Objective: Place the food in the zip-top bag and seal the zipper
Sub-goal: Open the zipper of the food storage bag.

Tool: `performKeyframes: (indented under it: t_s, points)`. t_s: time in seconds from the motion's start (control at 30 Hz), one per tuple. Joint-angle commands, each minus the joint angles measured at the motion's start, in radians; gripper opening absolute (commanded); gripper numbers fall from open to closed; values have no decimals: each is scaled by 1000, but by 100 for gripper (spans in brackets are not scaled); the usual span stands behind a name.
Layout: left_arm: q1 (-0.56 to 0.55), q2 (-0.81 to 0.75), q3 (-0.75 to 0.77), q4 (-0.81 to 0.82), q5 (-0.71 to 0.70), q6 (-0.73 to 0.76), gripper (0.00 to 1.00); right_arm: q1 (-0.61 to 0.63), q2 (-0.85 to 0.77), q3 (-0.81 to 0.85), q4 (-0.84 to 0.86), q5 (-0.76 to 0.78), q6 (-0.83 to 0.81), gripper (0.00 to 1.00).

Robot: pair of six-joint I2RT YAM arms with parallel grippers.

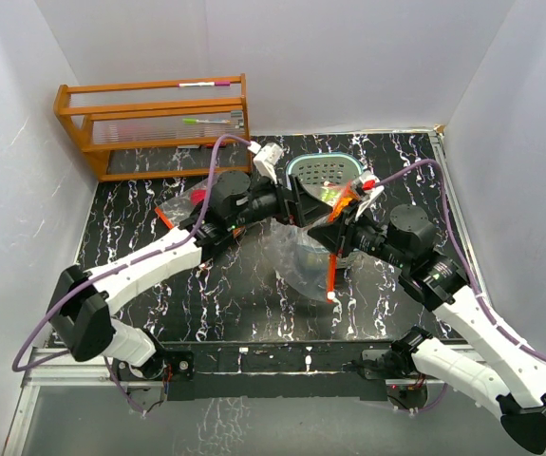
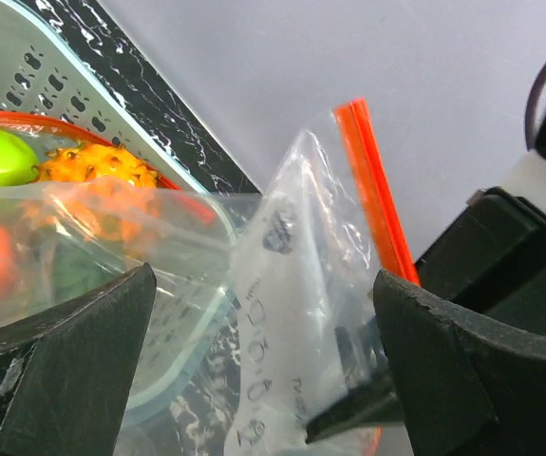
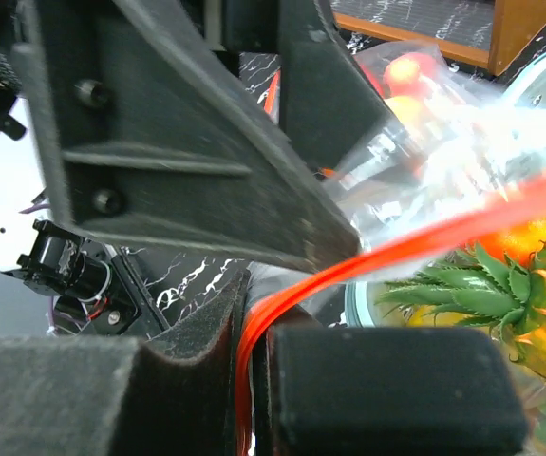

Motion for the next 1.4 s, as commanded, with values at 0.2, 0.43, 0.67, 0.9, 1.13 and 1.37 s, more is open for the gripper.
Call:
performKeyframes:
  t_s: [0.2,0.43,0.67,0.9,1.13,1.37]
  points:
    - [-22,43,59,127,27,-15,76,8,1,54,39,-30,-33,8]
    - [-24,98,83,174,126,-64,0,8,9,53,33,-25,-37,8]
    - [-22,-75,33,-96,-65,142,0,8,-55,67,-120,159,-66,8]
    - [-9,-328,-114,-183,-186,201,0,7,-186,77,-166,139,-62,56]
    - [-4,-463,-240,-85,-139,181,0,8,-230,39,-38,79,80,66]
    - [-4,-476,-327,41,-76,128,0,7,-124,-60,242,-103,236,55]
